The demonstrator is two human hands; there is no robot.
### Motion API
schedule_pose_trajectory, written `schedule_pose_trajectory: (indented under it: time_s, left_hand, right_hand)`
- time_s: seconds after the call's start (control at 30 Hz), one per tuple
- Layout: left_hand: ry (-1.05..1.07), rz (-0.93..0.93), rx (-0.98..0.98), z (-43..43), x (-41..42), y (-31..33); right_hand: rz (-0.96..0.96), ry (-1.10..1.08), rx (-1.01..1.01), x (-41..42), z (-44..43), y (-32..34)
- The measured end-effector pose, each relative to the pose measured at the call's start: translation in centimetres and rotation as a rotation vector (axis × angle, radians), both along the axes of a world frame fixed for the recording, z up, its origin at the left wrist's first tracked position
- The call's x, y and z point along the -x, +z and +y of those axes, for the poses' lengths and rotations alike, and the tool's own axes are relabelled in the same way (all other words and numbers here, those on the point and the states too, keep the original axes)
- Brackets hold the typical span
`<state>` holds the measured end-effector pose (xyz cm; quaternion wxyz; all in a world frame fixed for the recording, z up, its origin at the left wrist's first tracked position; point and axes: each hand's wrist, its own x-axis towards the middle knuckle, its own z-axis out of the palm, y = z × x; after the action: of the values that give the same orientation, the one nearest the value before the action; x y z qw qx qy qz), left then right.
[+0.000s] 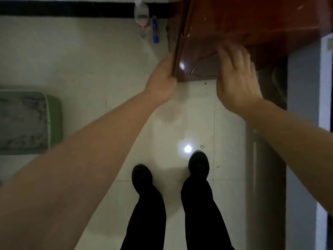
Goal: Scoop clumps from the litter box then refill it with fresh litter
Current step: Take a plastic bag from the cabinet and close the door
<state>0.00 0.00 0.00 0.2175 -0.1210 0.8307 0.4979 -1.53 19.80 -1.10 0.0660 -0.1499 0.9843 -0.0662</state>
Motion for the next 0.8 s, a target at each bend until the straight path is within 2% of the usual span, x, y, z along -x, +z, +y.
schedule_pose_trajectory:
  time_s: [0.1, 0.27, 0.47, 0.6, 0.8]
  left_hand:
    - [0.074, 0.015, -0.01, 0.3, 2.0, -1.2]
    - [0.159, -0.04, -0.16, 1.4, 3.2, -1.9]
    - [0.243, -0.011, -0.14, 2.5, 2.9, -1.6]
    - [0.195, 0.04, -0.134, 1.9, 3.2, -1.4]
    - [0.257, -0.034, -0.103, 1.9, 4.3, -1.9]
  right_hand:
    - [0.091, -0.043, -0.013, 1.4, 0.2, -0.7]
    - [0.164, -0.058, -0.07, 1.5, 1.1, -1.5]
    - [0.197, -0.073, -0.082, 1.6, 1.2, -2.3]
    - [0.243, -0.07, -0.089, 1.7, 1.5, -2.9]
    - [0.277, -0.096, -0.023, 1.8, 1.3, -2.6]
